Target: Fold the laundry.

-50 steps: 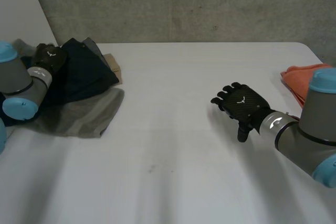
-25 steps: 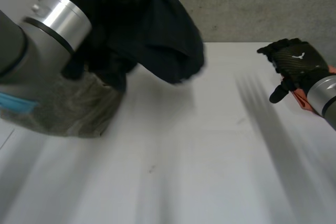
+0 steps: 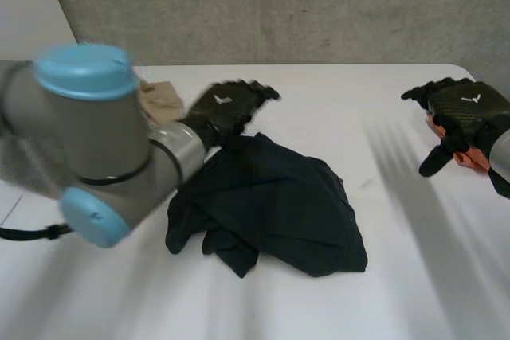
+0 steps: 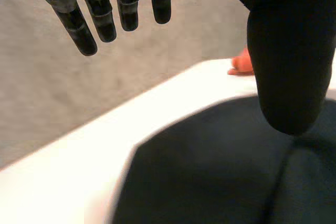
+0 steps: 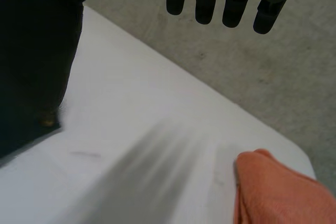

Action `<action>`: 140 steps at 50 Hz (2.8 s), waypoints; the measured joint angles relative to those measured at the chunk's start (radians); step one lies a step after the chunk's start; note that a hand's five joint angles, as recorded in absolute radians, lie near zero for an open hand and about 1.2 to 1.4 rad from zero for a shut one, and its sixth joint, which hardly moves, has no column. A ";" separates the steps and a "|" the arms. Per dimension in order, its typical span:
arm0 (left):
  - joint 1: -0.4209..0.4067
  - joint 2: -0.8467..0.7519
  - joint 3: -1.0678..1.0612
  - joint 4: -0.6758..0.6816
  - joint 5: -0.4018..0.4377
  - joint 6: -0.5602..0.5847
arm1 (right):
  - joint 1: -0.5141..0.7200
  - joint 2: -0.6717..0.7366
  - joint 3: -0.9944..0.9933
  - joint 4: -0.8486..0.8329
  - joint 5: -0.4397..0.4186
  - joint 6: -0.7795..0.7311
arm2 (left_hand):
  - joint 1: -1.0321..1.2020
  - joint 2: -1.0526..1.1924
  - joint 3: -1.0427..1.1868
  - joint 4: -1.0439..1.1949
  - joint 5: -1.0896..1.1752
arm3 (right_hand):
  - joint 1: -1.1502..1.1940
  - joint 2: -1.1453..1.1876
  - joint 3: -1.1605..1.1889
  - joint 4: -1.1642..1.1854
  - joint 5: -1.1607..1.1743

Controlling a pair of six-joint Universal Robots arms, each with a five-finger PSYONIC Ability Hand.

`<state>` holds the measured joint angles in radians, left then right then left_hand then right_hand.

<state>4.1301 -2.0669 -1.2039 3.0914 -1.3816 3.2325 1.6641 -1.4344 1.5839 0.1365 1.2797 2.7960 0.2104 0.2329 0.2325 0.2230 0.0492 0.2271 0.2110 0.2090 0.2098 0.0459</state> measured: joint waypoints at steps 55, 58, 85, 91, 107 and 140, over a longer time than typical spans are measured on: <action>0.234 0.459 -0.160 -0.086 0.059 0.007 | 0.317 -0.116 -0.155 0.034 0.226 -0.273 | 0.933 0.962 0.954 0.974 0.927 | 0.893 0.961 0.968 0.987 0.949; 0.233 0.458 -0.078 -0.143 0.061 0.013 | 0.298 -0.093 -0.310 0.179 0.205 -0.306 | 0.933 0.962 0.954 0.974 0.927 | 0.893 0.961 0.978 0.987 0.955; 0.183 -0.131 0.616 0.611 -0.031 0.207 | 0.304 0.398 -0.845 -0.639 0.370 -0.135 | 0.933 0.966 0.959 0.979 0.927 | 0.893 0.961 0.980 0.990 0.960; 0.183 -0.117 0.402 0.582 -0.034 0.174 | 0.300 0.391 -0.689 -0.601 0.363 -0.131 | 0.933 0.966 0.959 0.979 0.927 | 0.893 0.961 0.980 0.990 0.960; 0.098 -0.060 -0.244 0.265 0.055 0.301 | 0.293 0.514 -0.314 -0.256 0.266 -0.217 | 0.933 0.968 0.960 0.979 0.934 | 0.893 0.961 0.980 0.990 0.964; -0.005 0.327 -0.436 -0.306 -0.056 0.717 | 0.249 0.012 0.232 0.184 0.246 -0.600 | 0.005 0.041 0.044 0.043 0.051 | 0.908 0.963 0.980 0.990 0.977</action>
<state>4.1255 -1.7396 -1.6397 2.7857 -1.4378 3.9491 1.9130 -1.4225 1.8163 0.3210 1.5261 2.1964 0.2150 0.2737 0.2764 0.2662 0.1000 1.1348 1.1743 1.1894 1.2001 1.0232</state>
